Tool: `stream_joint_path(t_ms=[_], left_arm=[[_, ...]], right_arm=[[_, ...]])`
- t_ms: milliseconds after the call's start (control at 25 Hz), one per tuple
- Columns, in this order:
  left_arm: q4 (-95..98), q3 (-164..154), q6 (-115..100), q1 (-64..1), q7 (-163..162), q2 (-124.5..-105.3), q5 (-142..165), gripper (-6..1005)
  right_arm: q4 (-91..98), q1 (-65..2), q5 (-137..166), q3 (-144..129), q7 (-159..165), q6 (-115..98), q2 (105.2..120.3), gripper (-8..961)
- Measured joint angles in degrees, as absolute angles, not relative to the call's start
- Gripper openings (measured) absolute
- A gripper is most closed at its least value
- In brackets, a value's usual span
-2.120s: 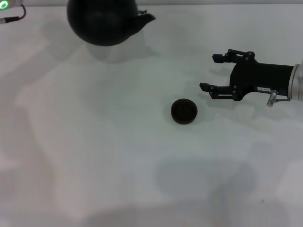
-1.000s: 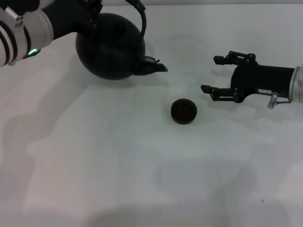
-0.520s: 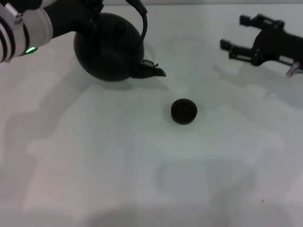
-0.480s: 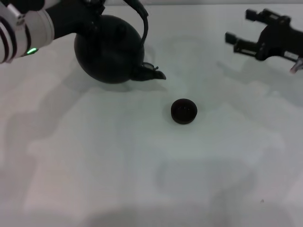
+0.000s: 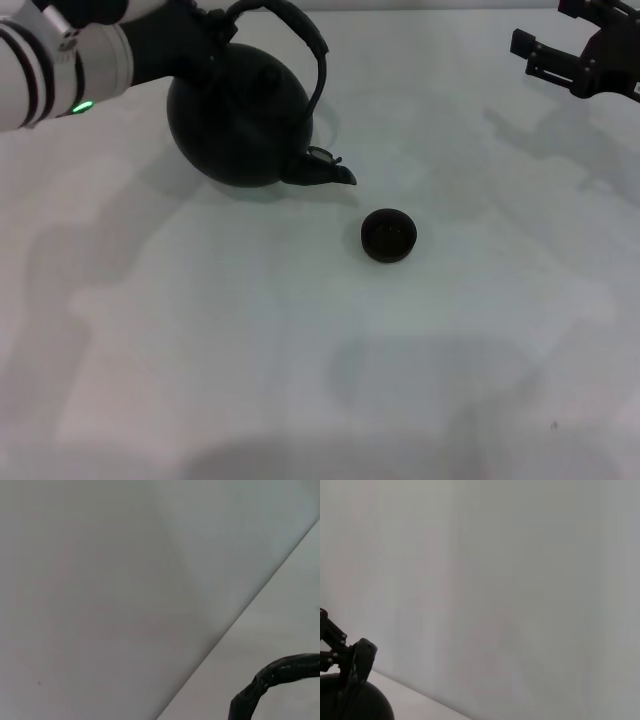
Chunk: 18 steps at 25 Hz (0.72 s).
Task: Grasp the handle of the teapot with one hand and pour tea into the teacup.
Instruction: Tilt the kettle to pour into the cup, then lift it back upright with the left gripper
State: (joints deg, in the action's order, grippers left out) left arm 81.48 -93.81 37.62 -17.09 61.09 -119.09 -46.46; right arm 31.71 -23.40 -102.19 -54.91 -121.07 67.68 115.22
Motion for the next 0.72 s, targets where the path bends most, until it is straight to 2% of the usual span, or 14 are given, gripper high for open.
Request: stream_joint_path(t_ms=[720], left_arm=[[83.79,-99.20,40.30,-20.84,53.72,-119.09,-34.29,93]], right_arm=[[30.78,-23.91,-102.61,-54.23,-121.12,66.51,115.23,856]])
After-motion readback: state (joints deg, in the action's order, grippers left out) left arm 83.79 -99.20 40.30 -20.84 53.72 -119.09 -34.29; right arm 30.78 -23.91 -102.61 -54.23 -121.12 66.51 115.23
